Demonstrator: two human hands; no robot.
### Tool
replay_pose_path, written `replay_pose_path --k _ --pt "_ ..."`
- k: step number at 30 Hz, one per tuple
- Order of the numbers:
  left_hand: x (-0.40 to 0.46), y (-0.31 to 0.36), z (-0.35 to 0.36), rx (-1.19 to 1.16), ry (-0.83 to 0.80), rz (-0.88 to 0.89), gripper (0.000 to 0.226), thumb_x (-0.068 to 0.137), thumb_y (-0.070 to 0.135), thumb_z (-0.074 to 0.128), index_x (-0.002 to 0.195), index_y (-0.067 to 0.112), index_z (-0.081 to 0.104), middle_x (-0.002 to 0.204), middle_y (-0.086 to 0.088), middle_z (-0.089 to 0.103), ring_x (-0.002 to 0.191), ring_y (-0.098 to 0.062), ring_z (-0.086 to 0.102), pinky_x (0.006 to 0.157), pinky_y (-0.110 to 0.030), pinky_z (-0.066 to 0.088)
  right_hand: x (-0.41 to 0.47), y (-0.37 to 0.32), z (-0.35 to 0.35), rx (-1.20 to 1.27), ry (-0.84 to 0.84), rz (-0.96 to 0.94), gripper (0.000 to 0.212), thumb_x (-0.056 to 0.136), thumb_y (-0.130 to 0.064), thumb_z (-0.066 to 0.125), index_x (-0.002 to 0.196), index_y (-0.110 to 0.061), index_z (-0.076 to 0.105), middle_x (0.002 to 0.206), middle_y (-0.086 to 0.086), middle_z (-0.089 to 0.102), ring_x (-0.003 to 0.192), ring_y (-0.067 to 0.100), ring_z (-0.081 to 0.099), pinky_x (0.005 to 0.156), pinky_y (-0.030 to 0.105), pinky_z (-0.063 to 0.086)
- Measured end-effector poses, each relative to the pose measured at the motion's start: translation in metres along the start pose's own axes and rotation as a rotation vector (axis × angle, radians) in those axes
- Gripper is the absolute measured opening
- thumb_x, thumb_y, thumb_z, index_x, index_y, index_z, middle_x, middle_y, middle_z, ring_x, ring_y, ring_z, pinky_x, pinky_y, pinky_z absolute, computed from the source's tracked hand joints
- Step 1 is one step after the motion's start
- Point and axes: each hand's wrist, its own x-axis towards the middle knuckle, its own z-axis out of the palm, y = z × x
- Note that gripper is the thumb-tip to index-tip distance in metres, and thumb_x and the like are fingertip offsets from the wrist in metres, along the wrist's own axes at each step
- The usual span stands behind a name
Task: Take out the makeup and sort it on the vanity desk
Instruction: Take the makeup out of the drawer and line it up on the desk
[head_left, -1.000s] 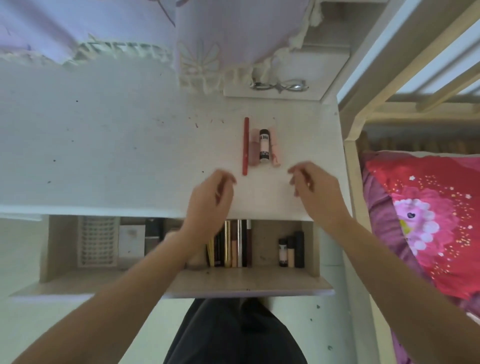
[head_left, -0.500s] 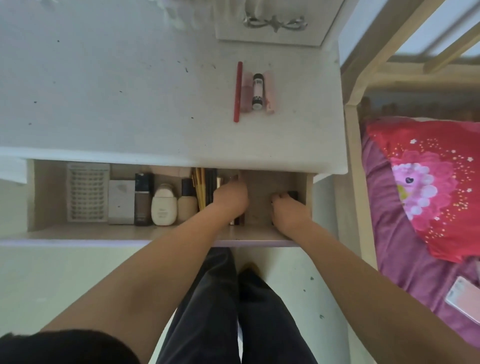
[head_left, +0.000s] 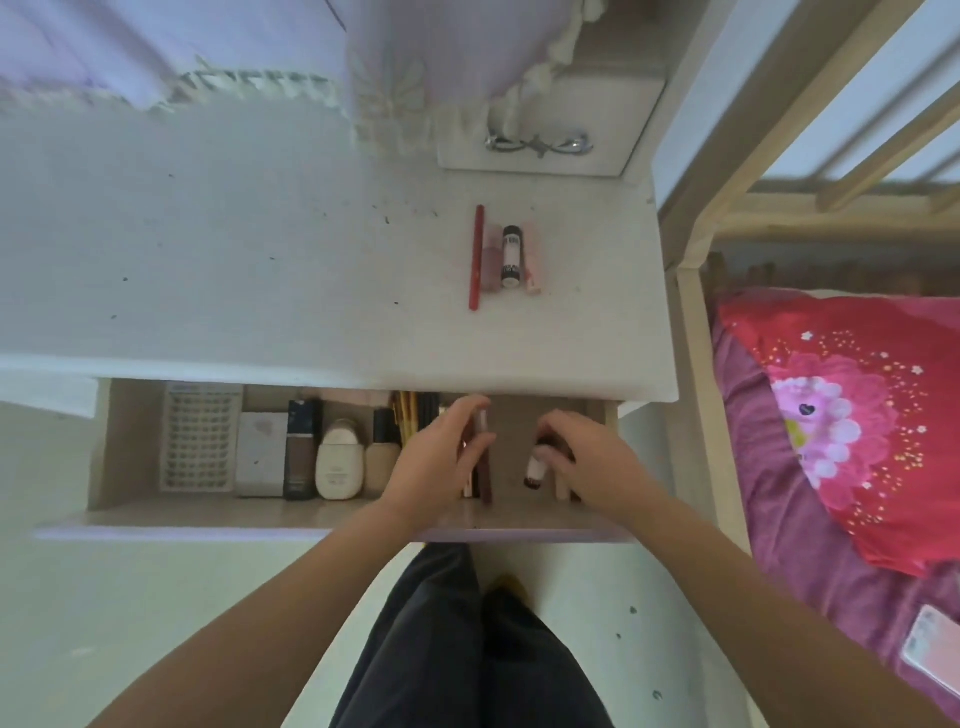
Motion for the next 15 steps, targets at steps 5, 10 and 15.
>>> replay_pose_path --k 5,10,15 --pt "0.077 0.016 -0.073 -0.209 0.270 0.033 0.037 0.090 0.025 0.053 0.126 0.031 0.048 0.085 0.013 0.057 0.078 -0.005 0.061 0.070 -0.019 0.052 0.059 -0.019 -0.083 0.308 0.308 0.030 0.004 0.090 -0.023 0.059 0.092 -0.027 0.058 0.080 -0.019 0.061 0.069 -0.004 0.057 0.066 0.001 0.039" --pt "0.174 0.007 -0.100 -0.217 0.261 -0.090 0.032 0.094 0.020 0.053 0.125 0.022 0.057 0.075 0.004 0.056 0.057 -0.007 0.055 0.056 -0.009 0.043 0.137 -0.012 -0.121 0.326 0.343 0.153 0.008 0.093 -0.021 0.056 0.094 -0.016 0.063 0.082 -0.004 0.061 0.071 0.011 0.055 0.062 0.008 0.039" --pt "0.217 0.003 -0.091 -0.145 0.184 -0.156 0.037 0.092 0.027 0.055 0.128 0.020 0.055 0.084 0.001 0.055 0.069 -0.018 0.055 0.079 -0.034 0.052 0.172 -0.006 -0.119 0.227 0.317 0.186 0.015 0.094 -0.022 0.054 0.098 -0.014 0.065 0.096 0.003 0.063 0.083 0.012 0.052 0.066 0.012 0.032"
